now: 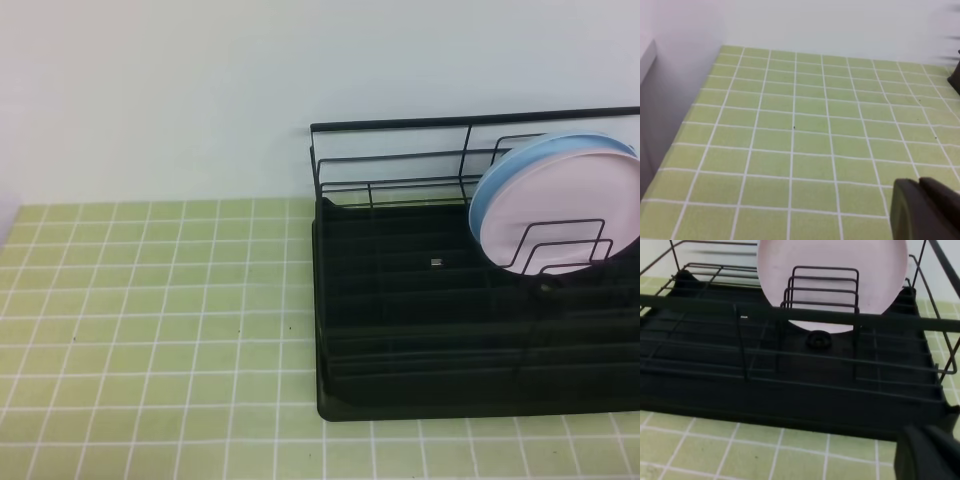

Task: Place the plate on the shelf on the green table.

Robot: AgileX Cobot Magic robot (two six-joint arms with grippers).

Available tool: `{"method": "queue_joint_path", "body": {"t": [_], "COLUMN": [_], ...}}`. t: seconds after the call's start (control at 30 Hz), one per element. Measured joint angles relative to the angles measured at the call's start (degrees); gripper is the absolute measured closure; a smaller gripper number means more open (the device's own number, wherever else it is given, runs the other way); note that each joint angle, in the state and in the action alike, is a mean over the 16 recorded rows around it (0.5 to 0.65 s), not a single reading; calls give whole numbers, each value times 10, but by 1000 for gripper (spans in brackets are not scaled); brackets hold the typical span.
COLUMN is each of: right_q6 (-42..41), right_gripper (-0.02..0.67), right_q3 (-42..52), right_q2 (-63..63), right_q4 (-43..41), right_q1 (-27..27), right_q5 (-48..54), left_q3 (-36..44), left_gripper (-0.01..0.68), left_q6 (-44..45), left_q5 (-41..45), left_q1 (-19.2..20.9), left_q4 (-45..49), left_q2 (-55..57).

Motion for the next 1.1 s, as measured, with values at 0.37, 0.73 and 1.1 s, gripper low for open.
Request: {"method": "queue_joint_path", "body": {"t": [0.37,0.73,1.1], "right_q6": [2,2,2], "right_gripper": [651,651,651], "right_q3": [0,0,0], "right_q2": [0,0,0], "right_q4": [7,8,8], "right_q1": [-64,-97,-97], "right_q5": [35,35,35], "left_q3": [0,0,0], "left_gripper": [675,675,675], "left_q6": [0,0,0], "left_q5": [0,0,0], "left_q1": [0,0,0], "left_q4": [0,0,0], "left_q2": [0,0,0]}}
